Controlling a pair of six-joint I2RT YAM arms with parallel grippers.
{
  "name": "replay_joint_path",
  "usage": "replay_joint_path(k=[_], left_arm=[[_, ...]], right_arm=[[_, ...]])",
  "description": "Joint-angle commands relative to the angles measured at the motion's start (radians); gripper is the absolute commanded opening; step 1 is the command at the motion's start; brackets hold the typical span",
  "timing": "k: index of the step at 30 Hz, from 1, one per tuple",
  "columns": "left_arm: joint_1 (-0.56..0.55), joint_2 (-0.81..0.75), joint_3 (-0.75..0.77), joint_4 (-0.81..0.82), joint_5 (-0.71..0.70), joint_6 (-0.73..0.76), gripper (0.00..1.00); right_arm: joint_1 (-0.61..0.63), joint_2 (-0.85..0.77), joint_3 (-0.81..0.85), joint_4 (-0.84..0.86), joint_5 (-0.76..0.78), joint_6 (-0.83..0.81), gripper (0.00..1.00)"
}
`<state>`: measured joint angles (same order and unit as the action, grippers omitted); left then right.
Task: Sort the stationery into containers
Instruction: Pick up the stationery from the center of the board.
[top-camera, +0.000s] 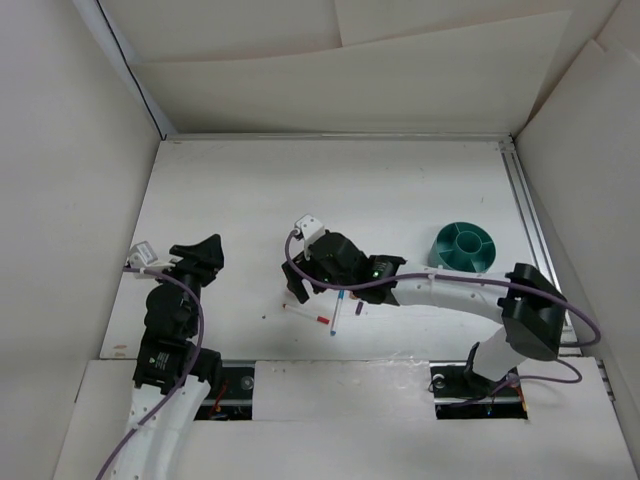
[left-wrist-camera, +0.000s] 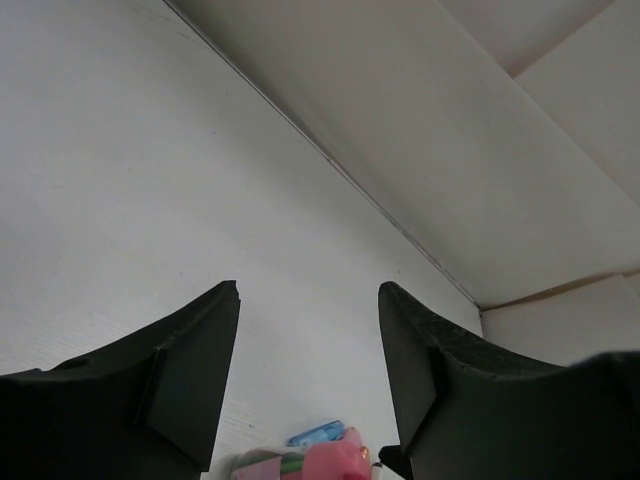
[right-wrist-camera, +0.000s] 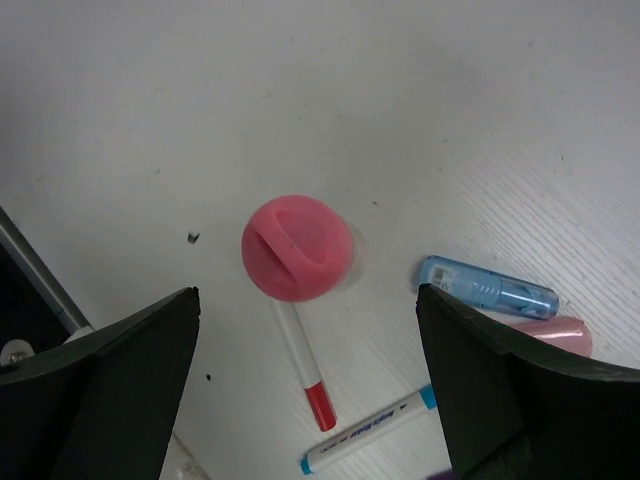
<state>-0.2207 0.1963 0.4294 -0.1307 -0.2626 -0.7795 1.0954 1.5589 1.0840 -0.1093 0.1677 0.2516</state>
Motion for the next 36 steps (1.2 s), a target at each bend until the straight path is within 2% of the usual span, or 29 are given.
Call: replay_joint_path(k=[1, 5, 7, 8, 16, 19, 24, 25, 27, 31, 34, 36], left_arm=[[0.001, -0.012, 0.029, 0.008, 0.002, 0.008, 0.53], [0.001, -0.003, 0.042, -0.004, 0.016, 0.008, 0.6], [0.001, 0.008, 0.042, -0.013, 0.016, 0.008, 0.73], [0.001, 0.017, 0.051, -0.014, 0.016, 0.008, 0.74], [0.001, 0.006, 0.031, -0.014, 0.034, 0.008, 0.74], [0.001, 0.006, 0.022, -0.024, 0.034, 0.008, 0.73], [0.001, 0.026, 0.022, -0.033, 0.054, 0.008, 0.73], [0.001, 0.026, 0.022, -0.033, 0.066, 0.008, 0.73], [0.001, 0.038, 0.022, -0.011, 0.086, 0.017, 0.73], [0.001, 0.115, 0.009, 0.045, 0.183, 0.037, 0.77], [0.001, 0.219, -0.021, 0.103, 0.301, 0.06, 0.77], [0.001, 0.264, -0.06, 0.152, 0.393, 0.071, 0.74]], right_arm=[[0.008, 0.026, 0.06, 0.08, -0.027, -0.023, 0.93], [0.008, 0.078, 0.094, 0.08, -0.004, -0.023, 0.92], [0.008, 0.098, 0.105, 0.08, 0.024, -0.023, 0.89], [0.008, 0.115, 0.105, 0.08, 0.035, -0.023, 0.87], [0.017, 0.168, 0.146, 0.08, 0.044, -0.014, 0.66], [0.017, 0.168, 0.155, 0.08, 0.044, -0.014, 0.56], [0.017, 0.168, 0.174, 0.08, 0.044, -0.005, 0.32], [0.027, 0.153, 0.174, 0.08, 0.064, -0.005, 0.3], [0.027, 0.101, 0.185, 0.08, 0.093, -0.005, 0.28], [0.015, -0.011, 0.234, -0.059, 0.275, -0.014, 0.28], [-0.063, -0.138, 0.225, -0.116, 0.36, 0.009, 0.28], [-0.156, -0.209, 0.185, -0.168, 0.421, 0.04, 0.28]])
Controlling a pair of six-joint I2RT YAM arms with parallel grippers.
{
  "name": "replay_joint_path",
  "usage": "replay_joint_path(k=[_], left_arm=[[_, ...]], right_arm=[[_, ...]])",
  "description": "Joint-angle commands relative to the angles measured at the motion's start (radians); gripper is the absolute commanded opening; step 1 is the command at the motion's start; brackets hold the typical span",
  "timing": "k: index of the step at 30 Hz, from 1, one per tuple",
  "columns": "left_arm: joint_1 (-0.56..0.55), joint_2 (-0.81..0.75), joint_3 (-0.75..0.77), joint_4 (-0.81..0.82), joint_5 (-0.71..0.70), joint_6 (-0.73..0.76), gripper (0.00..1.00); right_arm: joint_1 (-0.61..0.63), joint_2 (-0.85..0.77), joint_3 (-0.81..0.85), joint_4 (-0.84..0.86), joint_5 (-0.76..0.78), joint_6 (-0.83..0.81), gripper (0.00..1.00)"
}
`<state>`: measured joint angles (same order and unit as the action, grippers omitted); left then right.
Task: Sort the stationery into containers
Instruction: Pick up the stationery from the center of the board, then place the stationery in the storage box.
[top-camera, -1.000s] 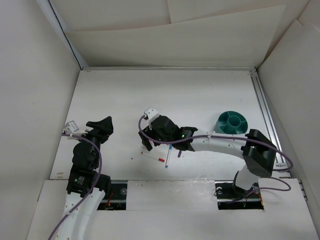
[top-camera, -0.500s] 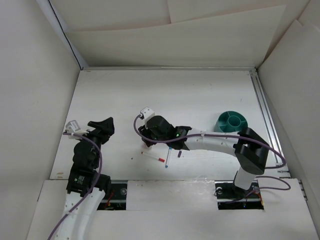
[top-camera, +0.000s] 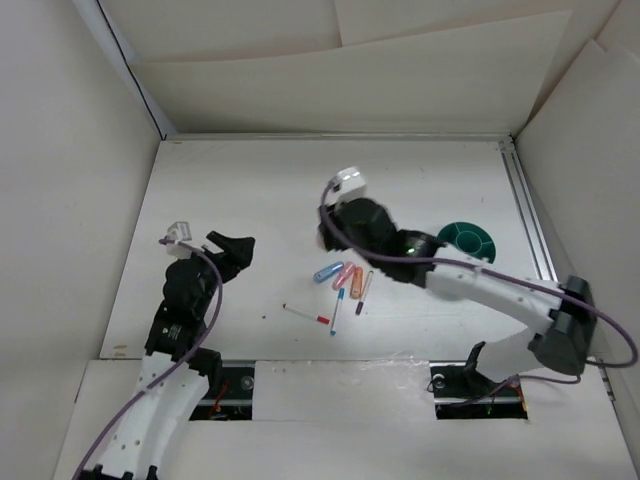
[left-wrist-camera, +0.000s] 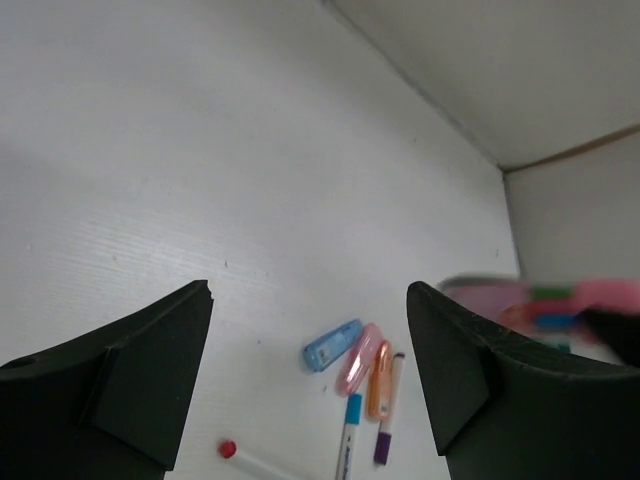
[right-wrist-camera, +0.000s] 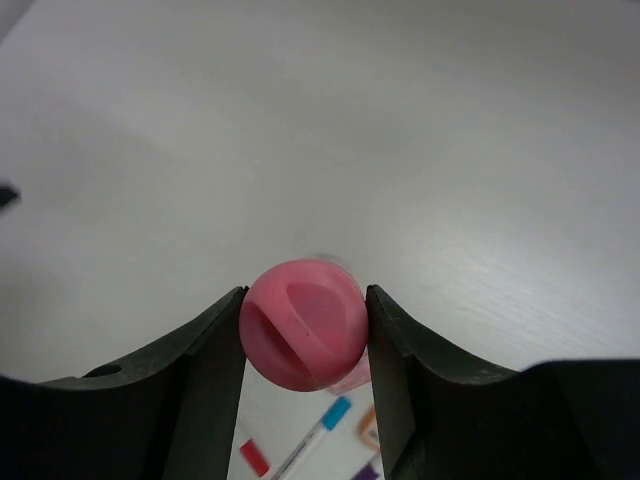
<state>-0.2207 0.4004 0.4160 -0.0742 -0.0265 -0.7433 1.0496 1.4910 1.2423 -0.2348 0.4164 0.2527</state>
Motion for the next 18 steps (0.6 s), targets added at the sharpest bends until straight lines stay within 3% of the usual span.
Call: replay_joint_path(k=[1, 5, 6, 12, 18], left_arm=[[0.001, 0.096, -0.063, 0.121, 0.187, 0.048, 0.74], [0.001, 0.167, -0.108, 0.238, 0.307, 0.058, 0.71], [0.001, 0.178, -0.121, 0.25, 0.342, 0.058, 0.71], [0.001, 0.284, -0.121, 0.32, 0.451, 0.07, 0.71], [-0.035, 0.302, -0.106, 0.258, 0.347, 0.101, 0.68]], right_arm=[[-0.143, -0.211, 0.008, -0.053, 0.206, 0.051, 0.28], [-0.328, -0.342, -0.052, -0.127, 0.327, 0.132, 0.28], [-0.409, -0.362, -0.052, -0.141, 0.328, 0.141, 0.28], [-0.631, -0.425, -0.026, -0.216, 0.303, 0.171, 0.28], [-0.735, -0.434, -0.075, -0.31, 0.312, 0.211, 0.28]])
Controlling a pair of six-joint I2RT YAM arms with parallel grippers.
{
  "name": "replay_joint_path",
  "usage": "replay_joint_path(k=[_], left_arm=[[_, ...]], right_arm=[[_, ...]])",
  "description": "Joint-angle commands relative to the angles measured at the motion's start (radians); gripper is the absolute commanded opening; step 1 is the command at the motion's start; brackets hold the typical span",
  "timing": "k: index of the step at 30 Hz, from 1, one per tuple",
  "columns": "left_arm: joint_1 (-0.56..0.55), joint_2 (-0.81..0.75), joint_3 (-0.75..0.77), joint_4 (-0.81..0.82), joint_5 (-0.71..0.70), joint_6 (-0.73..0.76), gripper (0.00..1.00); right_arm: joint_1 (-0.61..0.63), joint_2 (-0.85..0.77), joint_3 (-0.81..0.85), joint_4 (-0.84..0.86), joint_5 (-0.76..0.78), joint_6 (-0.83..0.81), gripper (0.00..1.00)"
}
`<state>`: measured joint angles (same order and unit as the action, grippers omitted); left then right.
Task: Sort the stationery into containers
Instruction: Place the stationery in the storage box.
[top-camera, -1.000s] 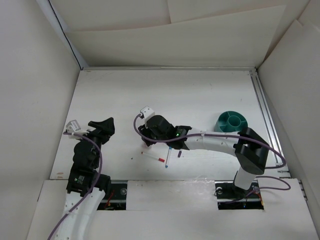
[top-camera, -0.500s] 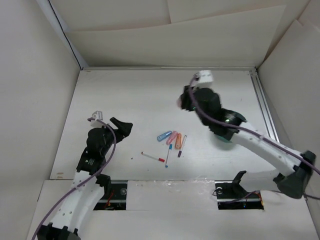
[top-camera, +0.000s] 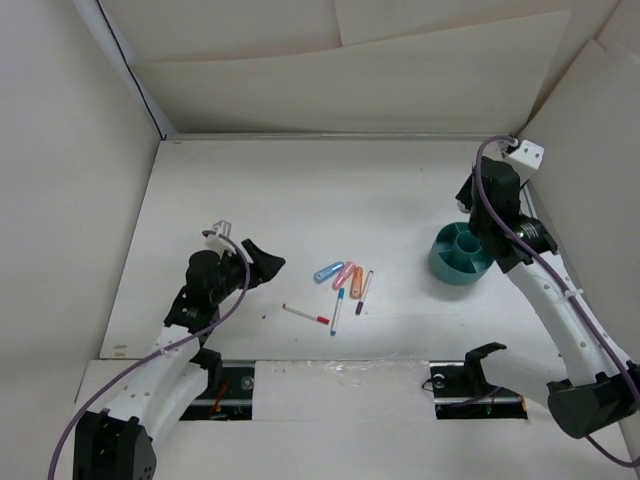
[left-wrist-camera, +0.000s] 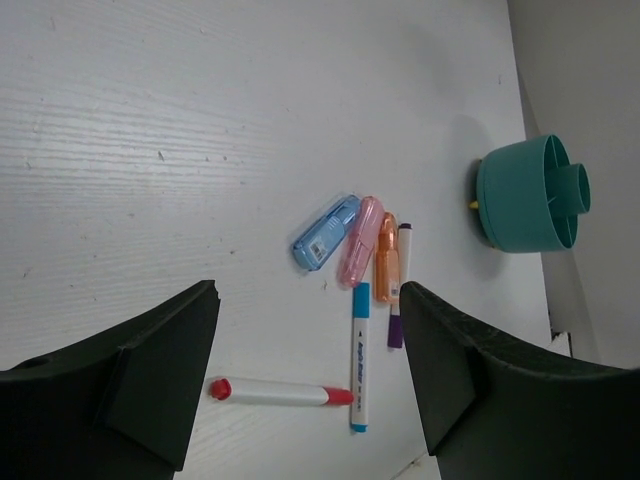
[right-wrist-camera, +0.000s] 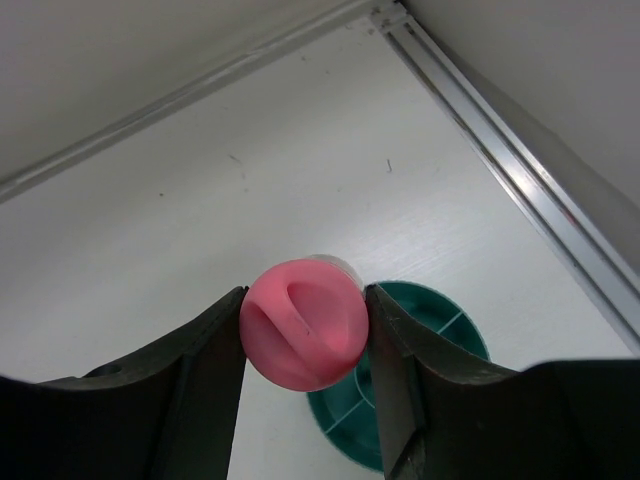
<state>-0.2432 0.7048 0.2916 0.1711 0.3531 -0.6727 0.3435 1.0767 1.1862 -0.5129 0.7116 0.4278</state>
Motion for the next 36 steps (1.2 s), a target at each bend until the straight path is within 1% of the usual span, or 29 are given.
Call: replay_joint_path(k=[1, 4, 7, 9, 14, 22, 36], left_arm=[[-0.013, -0.002, 0.032, 0.004, -0.045, 0.03, 0.68], [-0.013, -0.002, 0.07, -0.021, -0.088, 0.03, 0.68], [-0.013, -0.002, 0.101, 0.0, -0.088, 0.03, 0.7], [-0.013, 0.007, 0.127, 0.025, -0.06, 0.016, 0.7], [-0.013, -0.018, 0.187, 0.054, -0.048, 0.004, 0.71], [-0.013, -0.028, 0.196, 0.044, -0.039, 0.004, 0.71], [-0.013, -0.028, 0.196, 0.033, -0.039, 0.004, 0.71]], right_arm=[[-0.041, -0.041, -0.031, -0.032, 0.006, 0.045, 0.28], [-0.086, -0.067, -0.069, -0.032, -0.031, 0.045, 0.28], [-0.109, -0.09, -0.1, -0.022, -0.057, 0.045, 0.28], [-0.109, -0.09, -0.111, -0.032, -0.074, 0.055, 0.28], [-0.1, -0.104, -0.149, -0.044, -0.083, 0.088, 0.28], [-0.09, -0.135, -0.185, -0.045, -0.101, 0.097, 0.27], [-0.09, -0.126, -0.204, -0.067, -0.083, 0.124, 0.27]])
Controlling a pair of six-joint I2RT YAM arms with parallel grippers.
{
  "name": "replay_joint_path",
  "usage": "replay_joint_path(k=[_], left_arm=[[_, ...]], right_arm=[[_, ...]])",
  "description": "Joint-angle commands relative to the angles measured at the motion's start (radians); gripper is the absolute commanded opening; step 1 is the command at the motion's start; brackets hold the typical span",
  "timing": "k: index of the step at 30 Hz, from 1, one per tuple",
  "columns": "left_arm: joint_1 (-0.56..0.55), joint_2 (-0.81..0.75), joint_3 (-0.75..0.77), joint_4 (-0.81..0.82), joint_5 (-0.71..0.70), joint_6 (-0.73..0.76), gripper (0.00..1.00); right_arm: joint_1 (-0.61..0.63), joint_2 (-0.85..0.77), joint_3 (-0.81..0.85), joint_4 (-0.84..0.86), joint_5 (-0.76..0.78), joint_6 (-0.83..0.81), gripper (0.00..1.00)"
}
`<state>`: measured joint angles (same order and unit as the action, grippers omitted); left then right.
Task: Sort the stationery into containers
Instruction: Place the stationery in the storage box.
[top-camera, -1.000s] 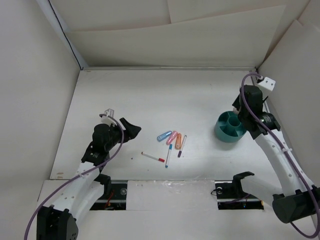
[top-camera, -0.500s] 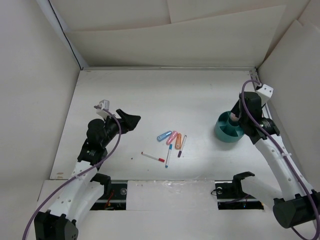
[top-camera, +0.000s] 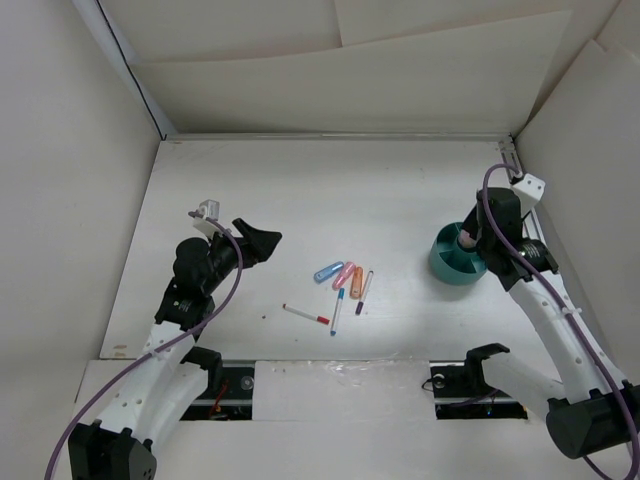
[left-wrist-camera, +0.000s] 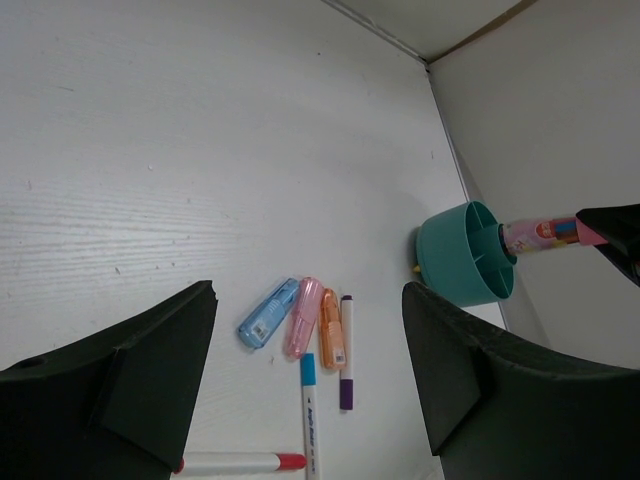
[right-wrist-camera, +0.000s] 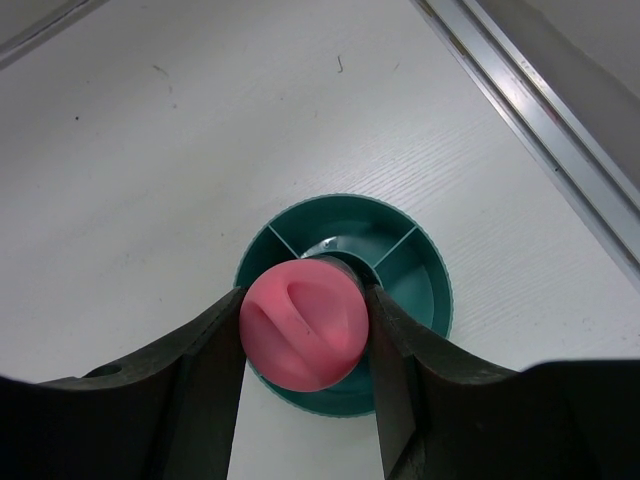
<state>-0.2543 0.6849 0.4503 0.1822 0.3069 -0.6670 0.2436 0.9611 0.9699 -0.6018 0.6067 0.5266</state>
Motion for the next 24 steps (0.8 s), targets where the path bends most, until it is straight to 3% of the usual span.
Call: replay_joint_path(k=[1, 3, 7, 14, 21, 24], left_arm=[[-0.002, -0.008, 0.037, 0.022, 0.008, -0.002, 0.71], [-0.002, -0.008, 0.037, 0.022, 0.008, -0.002, 0.71], [-0.002, -0.008, 0.037, 0.013, -0.002, -0.002, 0.71], [-0.002, 0.001, 0.037, 0.003, -0.012, -0.002, 0.71], [-0.002, 0.01, 0.067, 0.003, -0.022, -0.002, 0.71], [-0.002, 0.01, 0.109, -0.006, -0.012, -0.002, 0.71]], right_arm=[[0.01, -0.01, 0.012, 0.022, 0.022, 0.026, 0.27], [0.01, -0.001, 0.012, 0.022, 0.022, 0.026, 0.28], [0.01, -0.001, 0.003, 0.022, 0.031, 0.026, 0.43], [0.01, 0.008, 0.012, 0.013, 0.031, 0.026, 0.59], [0.01, -0.001, 0.021, 0.013, 0.031, 0.026, 0.68], [0.037, -0.022, 0.035, -0.001, 0.019, 0.026, 0.67]])
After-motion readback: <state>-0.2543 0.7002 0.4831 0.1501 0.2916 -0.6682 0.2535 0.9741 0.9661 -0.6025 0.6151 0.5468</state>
